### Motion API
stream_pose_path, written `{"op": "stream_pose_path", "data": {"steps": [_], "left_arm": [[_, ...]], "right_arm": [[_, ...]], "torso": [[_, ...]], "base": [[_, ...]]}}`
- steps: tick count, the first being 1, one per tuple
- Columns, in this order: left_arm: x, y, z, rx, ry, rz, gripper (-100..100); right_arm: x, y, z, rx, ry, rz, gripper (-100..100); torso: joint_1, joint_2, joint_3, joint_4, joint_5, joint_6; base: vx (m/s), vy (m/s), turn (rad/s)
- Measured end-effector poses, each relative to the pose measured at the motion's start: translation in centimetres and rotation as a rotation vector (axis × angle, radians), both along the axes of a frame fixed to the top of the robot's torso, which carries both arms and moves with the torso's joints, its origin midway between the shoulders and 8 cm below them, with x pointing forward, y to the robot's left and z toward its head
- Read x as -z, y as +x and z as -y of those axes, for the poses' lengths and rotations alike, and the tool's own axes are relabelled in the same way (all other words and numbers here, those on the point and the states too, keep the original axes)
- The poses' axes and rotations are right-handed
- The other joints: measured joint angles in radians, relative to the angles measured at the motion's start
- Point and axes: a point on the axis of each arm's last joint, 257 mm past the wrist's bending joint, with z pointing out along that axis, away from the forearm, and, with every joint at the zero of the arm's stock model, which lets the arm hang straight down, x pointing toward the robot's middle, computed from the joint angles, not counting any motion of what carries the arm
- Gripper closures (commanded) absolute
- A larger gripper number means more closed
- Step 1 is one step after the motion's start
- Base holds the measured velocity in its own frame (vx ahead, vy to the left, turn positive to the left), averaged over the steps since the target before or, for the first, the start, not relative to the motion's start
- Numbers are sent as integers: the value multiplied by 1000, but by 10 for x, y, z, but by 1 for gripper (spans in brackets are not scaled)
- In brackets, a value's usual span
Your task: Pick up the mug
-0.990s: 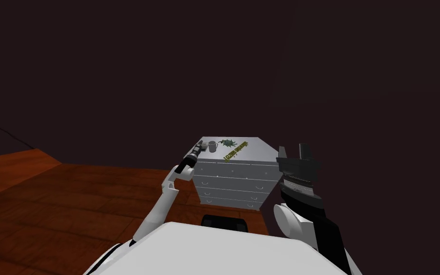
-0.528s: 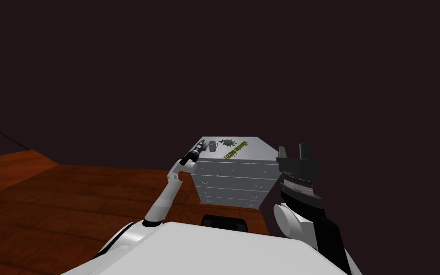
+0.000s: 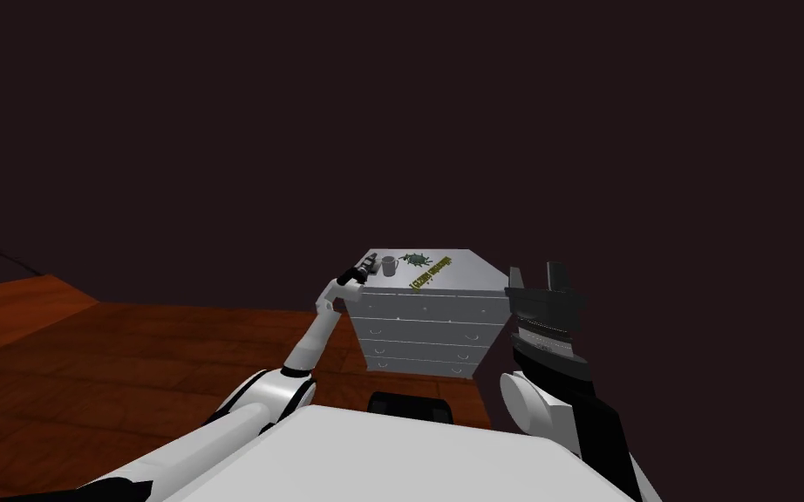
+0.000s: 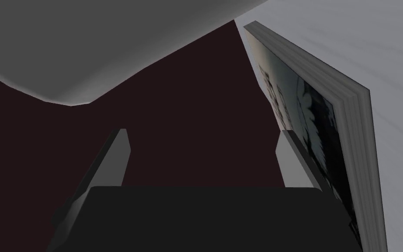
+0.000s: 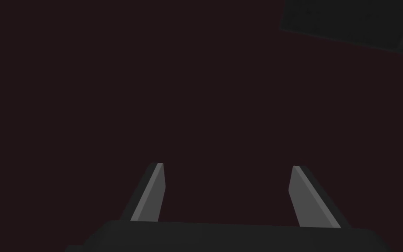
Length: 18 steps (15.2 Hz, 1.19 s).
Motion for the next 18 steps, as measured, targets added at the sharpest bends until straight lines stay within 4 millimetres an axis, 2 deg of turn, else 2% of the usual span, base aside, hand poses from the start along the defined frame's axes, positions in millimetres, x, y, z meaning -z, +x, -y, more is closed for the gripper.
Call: {"op": "stream_pose_path", "data": {"steps": [11,18], "left_arm": [[3,42,5,-11,51,-182,-100],[0,59,8,-12,74,-291,-100]], "right_arm": [[0,0,0,0,0,0,0],[0,0,0,0,0,0,0]], "torso": [[0,0,0,0,0,0],[0,0,0,0,0,0]], "base": [[-22,15,-17],[-20,16,-21]]}}
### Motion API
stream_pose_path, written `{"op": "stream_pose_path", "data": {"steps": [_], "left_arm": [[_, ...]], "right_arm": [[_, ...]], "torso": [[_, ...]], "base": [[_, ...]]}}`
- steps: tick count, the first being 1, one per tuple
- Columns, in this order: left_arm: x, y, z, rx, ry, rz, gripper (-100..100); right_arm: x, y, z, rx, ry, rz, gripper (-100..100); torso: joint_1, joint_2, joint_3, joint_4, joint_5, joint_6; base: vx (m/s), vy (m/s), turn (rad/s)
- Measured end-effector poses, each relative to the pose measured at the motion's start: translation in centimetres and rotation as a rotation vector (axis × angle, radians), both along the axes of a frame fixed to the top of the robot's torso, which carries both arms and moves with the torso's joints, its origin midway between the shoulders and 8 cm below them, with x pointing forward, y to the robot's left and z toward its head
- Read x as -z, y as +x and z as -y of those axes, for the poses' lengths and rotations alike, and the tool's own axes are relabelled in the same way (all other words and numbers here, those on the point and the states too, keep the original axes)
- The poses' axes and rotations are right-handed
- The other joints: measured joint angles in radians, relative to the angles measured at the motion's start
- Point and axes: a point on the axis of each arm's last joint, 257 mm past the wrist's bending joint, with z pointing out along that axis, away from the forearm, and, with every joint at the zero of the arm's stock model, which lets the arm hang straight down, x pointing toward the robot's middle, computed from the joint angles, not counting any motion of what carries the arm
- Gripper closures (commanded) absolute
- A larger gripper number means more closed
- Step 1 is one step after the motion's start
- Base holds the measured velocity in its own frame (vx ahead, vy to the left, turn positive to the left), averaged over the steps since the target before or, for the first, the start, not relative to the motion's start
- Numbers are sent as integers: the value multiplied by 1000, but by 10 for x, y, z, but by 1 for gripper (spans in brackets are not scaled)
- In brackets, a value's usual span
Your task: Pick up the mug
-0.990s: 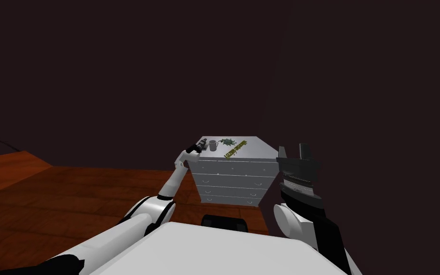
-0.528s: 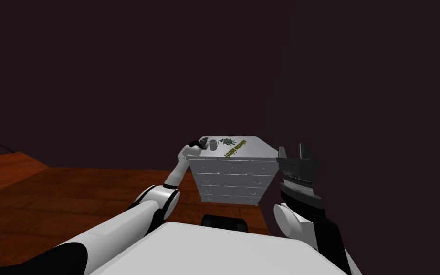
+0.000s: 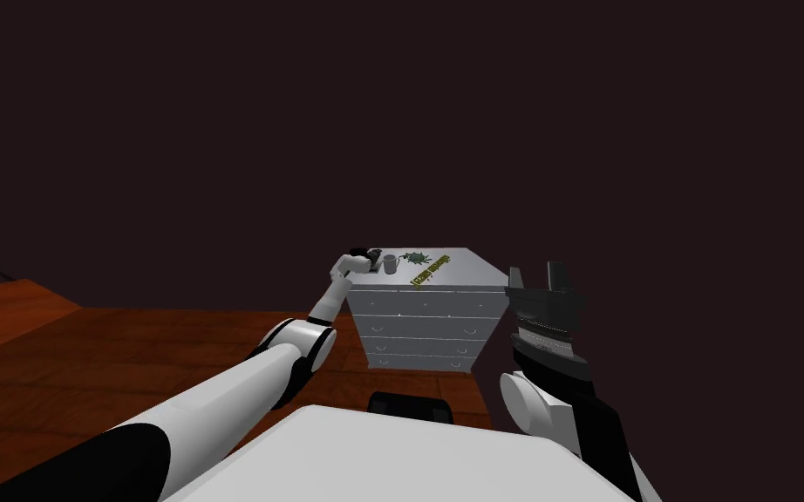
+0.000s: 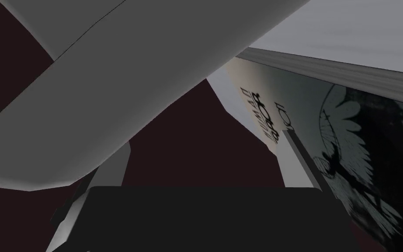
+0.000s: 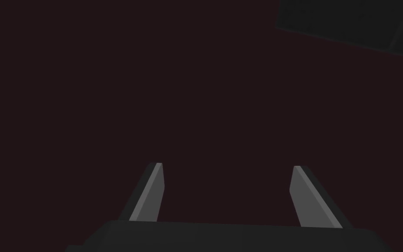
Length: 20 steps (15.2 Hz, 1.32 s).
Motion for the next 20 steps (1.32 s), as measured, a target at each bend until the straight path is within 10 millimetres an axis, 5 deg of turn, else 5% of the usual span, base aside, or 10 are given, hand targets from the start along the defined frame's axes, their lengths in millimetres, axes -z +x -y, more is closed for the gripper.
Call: {"op": "stream_pose_path", "data": {"steps": [20], "left_arm": [[-22,4,26,27,52,-343,-100]], "right_arm": [[0,0,0,0,0,0,0]], "torso": [[0,-1,0,0,0,0]], "base": [[-13,15,-22]]}}
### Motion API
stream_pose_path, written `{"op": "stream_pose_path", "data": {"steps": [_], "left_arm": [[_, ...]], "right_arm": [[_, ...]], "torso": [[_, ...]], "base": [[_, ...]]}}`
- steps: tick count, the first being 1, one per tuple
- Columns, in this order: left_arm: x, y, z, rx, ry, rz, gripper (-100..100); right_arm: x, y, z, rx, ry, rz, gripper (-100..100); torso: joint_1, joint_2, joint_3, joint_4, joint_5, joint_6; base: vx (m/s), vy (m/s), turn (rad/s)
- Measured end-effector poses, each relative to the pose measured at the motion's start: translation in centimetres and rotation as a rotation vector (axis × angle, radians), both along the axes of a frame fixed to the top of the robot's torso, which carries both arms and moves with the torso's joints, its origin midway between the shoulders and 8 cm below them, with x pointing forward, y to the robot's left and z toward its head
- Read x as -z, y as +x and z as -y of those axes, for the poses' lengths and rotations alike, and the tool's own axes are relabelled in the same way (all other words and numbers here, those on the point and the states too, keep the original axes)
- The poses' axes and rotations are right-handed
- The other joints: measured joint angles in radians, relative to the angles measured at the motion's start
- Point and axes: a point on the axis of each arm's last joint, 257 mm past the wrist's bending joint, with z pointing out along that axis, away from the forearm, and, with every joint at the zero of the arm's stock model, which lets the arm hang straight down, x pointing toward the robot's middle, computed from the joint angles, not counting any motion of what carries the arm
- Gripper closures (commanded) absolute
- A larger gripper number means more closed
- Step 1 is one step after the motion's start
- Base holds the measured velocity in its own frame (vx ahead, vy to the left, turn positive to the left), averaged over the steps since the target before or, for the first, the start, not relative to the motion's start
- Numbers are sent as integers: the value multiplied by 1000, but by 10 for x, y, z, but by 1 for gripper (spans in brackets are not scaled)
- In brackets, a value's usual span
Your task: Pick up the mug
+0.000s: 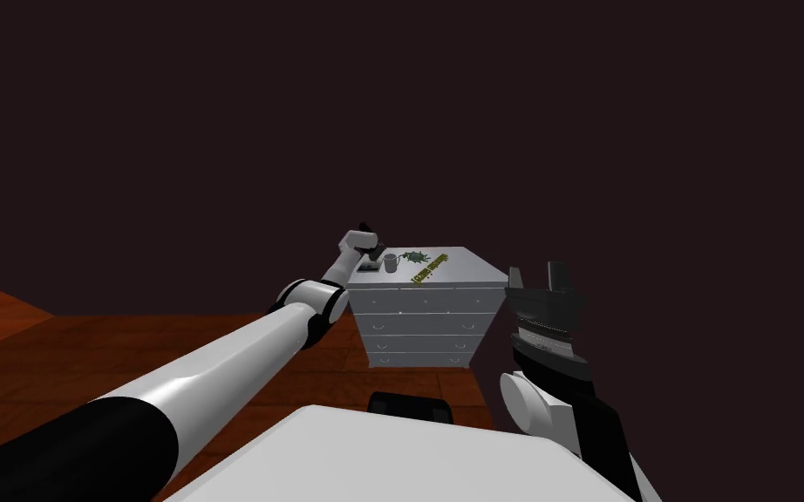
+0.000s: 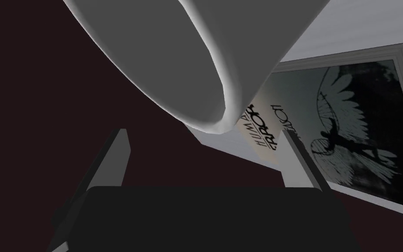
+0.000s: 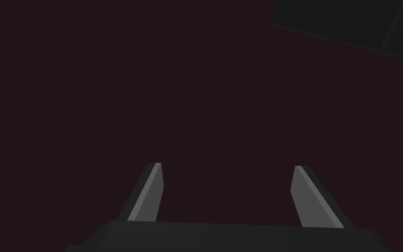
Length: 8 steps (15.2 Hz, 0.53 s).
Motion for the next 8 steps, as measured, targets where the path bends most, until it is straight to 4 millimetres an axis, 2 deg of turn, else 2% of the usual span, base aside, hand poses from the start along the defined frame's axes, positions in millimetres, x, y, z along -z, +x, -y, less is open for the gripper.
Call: {"op": "stream_pose_path", "data": {"steps": [8], "left_arm": [[-10,-18,15,25,13,-153,-100]], "right_arm": [[0,0,0,0,0,0,0]], "torso": [[0,-1,0,0,0,0]], "base": [[2,15,-24]]}}
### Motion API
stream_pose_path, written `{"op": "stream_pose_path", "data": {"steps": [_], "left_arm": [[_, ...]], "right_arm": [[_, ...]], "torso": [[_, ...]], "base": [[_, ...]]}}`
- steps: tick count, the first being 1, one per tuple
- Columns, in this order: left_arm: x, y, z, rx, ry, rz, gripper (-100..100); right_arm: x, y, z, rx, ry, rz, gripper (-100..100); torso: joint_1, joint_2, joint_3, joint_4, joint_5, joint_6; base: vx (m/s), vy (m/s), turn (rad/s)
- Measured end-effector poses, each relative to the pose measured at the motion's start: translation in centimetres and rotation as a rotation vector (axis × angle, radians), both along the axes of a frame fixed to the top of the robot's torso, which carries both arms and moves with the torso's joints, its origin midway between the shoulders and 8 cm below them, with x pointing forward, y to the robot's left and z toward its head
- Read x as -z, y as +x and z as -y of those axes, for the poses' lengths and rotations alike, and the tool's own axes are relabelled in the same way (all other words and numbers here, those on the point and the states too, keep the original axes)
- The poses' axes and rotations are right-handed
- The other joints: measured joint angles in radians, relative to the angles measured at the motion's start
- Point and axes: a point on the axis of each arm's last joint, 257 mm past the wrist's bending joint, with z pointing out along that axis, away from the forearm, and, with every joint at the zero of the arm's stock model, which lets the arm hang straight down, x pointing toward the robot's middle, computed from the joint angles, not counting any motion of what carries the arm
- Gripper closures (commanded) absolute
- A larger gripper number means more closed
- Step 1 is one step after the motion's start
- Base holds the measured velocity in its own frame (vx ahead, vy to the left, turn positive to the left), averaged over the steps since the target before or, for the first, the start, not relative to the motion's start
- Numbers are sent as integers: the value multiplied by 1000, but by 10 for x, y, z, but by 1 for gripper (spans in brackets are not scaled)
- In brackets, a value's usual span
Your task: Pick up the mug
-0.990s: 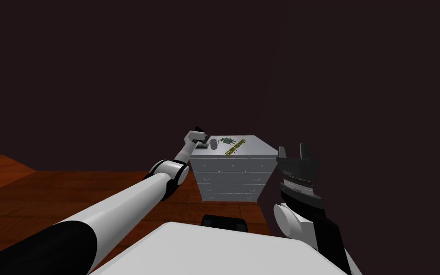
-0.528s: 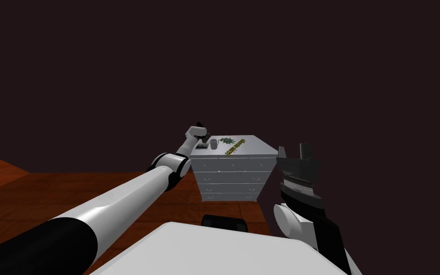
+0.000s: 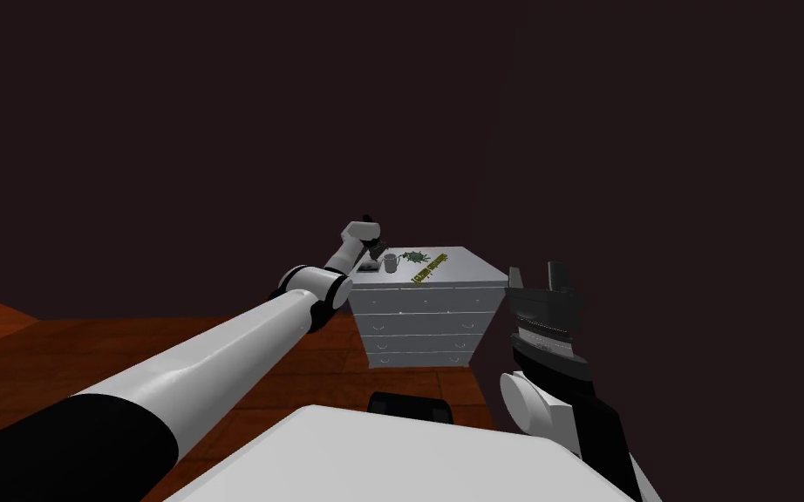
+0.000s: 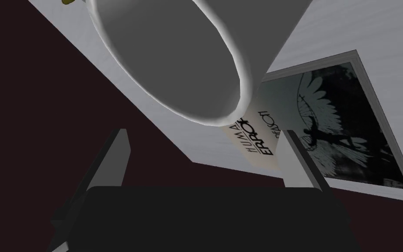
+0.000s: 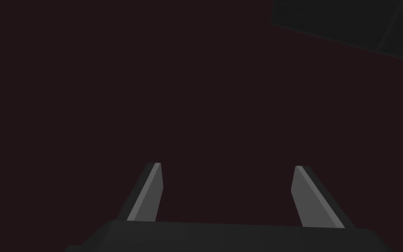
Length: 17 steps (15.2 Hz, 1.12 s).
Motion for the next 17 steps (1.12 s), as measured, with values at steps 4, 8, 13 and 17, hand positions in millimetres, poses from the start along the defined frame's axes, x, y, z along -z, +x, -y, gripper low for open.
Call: {"op": "stream_pose_path", "data": {"steps": [4,8,13,17], "left_arm": [[-6,-15,9,17,7,-86,-100],[-5,-32,15,31,14,-176,-100],[-9,-56,25,53,23,-284,-100],[-4,-74,29,63,28,-372,-100]], "right_arm": [[0,0,0,0,0,0,0],[0,0,0,0,0,0,0],[0,0,0,0,0,0,0],[0,0,0,0,0,0,0]], "torso": [[0,-1,0,0,0,0],[0,-1,-1,0,0,0],[0,-3,-2,-1,0,0],[0,-3,-2,-1,0,0]], "base": [[14,18,-26],[24,16,-27],[37,16,-24],[41,16,-25]]}}
